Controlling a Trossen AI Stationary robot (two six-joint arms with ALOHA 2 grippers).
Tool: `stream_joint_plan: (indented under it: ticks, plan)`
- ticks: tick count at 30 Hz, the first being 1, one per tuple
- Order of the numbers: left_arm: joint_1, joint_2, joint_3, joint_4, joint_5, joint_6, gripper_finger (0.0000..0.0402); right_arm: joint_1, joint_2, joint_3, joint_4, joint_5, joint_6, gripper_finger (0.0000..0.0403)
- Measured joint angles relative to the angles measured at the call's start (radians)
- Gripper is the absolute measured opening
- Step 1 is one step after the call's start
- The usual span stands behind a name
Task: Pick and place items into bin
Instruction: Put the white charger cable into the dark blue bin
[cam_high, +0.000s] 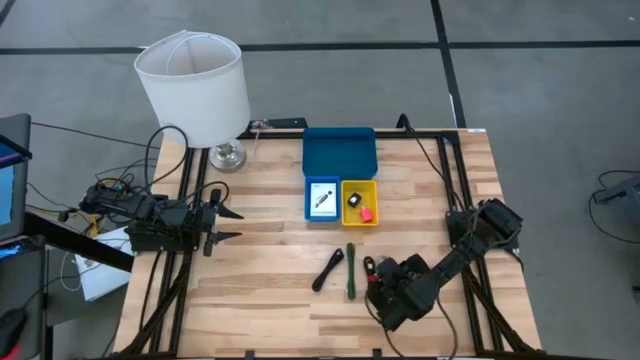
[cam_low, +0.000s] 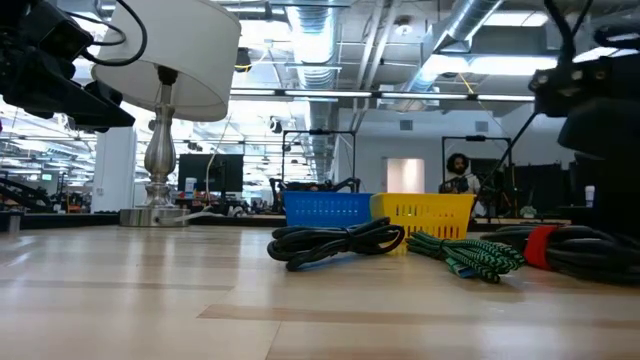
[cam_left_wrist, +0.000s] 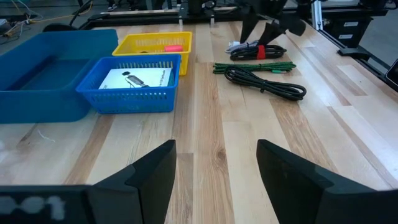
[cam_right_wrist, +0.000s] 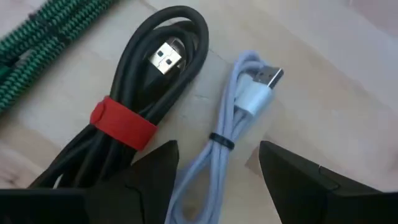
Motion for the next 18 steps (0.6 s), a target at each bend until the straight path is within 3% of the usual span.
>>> stream_joint_plan:
  ticks: [7, 11, 16, 18]
  plan:
    - [0.000, 0.000, 0.000, 0.000, 0.000, 0.000, 0.0212, 0.015, -0.009, -0.095, 0.116, 0.053, 0.109, 0.0204]
    - [0.000, 0.000, 0.000, 0.000, 0.000, 0.000, 0.0212, 0.020, -0.004, -0.098, 0.122, 0.088, 0.161, 0.0143]
    - [0.000, 0.000, 0.000, 0.001, 0.000, 0.000, 0.0212, 0.019, 0.007, -0.095, 0.125, 0.209, 0.252, 0.0032]
    - [0.000, 0.000, 0.000, 0.000, 0.000, 0.000, 0.0212, 0.011, 0.012, -0.097, 0.117, 0.277, 0.282, 0.0024]
